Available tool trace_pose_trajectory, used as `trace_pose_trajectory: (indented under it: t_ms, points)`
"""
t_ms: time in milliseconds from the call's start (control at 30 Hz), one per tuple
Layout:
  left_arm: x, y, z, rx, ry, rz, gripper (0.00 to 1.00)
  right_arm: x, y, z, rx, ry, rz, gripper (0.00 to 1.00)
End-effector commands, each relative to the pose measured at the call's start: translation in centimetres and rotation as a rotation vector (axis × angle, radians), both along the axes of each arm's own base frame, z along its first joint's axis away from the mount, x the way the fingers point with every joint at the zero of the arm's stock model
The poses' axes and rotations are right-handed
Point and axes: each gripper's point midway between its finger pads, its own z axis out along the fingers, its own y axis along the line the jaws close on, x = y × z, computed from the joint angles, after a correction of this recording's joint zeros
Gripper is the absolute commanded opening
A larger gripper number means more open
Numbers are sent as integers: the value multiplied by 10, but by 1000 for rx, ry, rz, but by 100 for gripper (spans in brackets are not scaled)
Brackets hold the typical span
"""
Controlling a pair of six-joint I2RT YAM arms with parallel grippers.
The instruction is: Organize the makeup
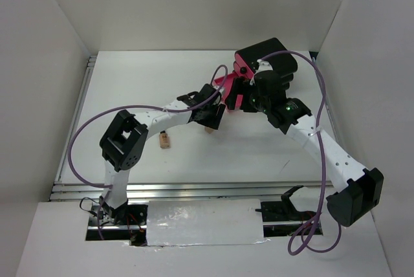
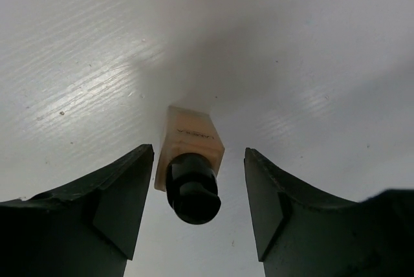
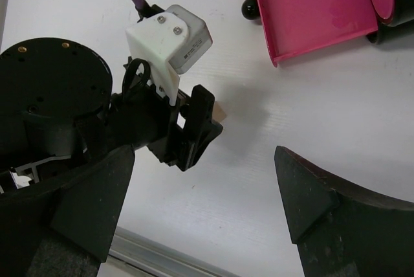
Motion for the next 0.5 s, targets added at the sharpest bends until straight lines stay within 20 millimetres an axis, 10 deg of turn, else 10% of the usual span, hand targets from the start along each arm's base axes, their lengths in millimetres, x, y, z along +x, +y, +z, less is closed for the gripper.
trace_pose_trajectory:
  t_ms: [0,467]
  points:
    - [0,-5,-5,-11,1,-25,71,1,3,14,10,-32,6,97]
    - [4,-14,9,-124,76,-6,21,-11,35,3,62,-97,259,97]
